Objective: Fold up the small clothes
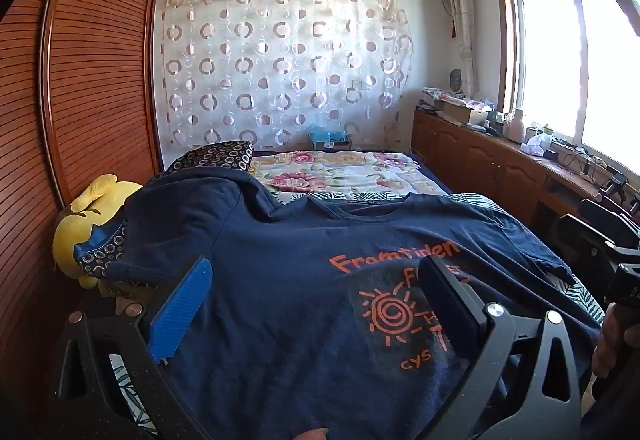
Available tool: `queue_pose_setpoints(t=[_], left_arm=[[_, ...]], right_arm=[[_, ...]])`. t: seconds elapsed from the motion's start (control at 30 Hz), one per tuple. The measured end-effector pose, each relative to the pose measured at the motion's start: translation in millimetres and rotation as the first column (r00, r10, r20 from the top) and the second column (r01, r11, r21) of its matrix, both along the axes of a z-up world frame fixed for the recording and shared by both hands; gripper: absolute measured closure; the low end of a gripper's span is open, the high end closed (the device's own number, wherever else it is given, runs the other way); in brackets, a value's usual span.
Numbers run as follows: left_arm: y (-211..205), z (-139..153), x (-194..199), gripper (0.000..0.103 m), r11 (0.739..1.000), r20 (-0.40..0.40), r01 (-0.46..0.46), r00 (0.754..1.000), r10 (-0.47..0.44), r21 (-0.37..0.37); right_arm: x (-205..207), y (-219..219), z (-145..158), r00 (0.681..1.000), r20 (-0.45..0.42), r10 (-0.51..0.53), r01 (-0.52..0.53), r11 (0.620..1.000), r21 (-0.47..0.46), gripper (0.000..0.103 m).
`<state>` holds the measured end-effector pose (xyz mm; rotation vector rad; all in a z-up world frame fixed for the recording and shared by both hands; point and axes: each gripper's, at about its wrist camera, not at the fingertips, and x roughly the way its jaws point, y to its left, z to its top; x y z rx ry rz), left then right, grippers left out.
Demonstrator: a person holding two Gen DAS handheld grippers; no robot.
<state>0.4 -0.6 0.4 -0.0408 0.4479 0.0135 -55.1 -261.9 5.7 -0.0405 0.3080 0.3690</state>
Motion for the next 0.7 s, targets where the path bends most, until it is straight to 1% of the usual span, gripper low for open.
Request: queue_pose_setpoints(t=[0.13, 0.17, 0.2, 0.33, 0.37, 0.7], left_arm=[[-0.8, 0.2, 0.5, 0.0, 1.0, 0.007, 0.009, 1.0, -0.009, -0.006], [5.6, 3.6, 0.0, 0.0, 1.0, 0.008, 0.01, 1.0, -0.01, -0.011], [1.5, 1.0, -4.4, 0.0, 1.0, 0.017, 0.005, 1.0, -0.005, 0.001], [0.3, 3.3, -10.0, 0.0, 1.0, 0.021, 0.004, 1.0, -0.004, -0.005], [-0.4, 1.7, -5.8, 0.0, 1.0, 0.016, 0.001, 1.0, -0.001, -0.003], [-2.1, 6.9, -11.2, 0.0, 1.0, 0.023, -0.007, 1.0, 0.007, 0.006]], right_arm=[[0.0, 0.0, 0.0, 1.0, -0.002, 0.0, 0.0, 1.0, 0.007, 0.0], [-0.1, -0.1, 0.1, 1.0, -0.001, -0.001, 0.001, 1.0, 0.008, 0.0], [-0.3, 0.2, 0.1, 1.0, -0.001, 0.0, 0.0, 1.0, 0.009, 0.0], [-1.8, 1.3, -0.1, 1.0, -0.002, 0.001, -0.001, 1.0, 0.011, 0.0], [-2.3, 2.5, -0.1, 1.0, -0.001, 0.001, -0.001, 1.0, 0.01, 0.0], [0.3, -0.8, -0.2, 1.0, -0.007, 0.0, 0.0, 1.0, 0.012, 0.0]])
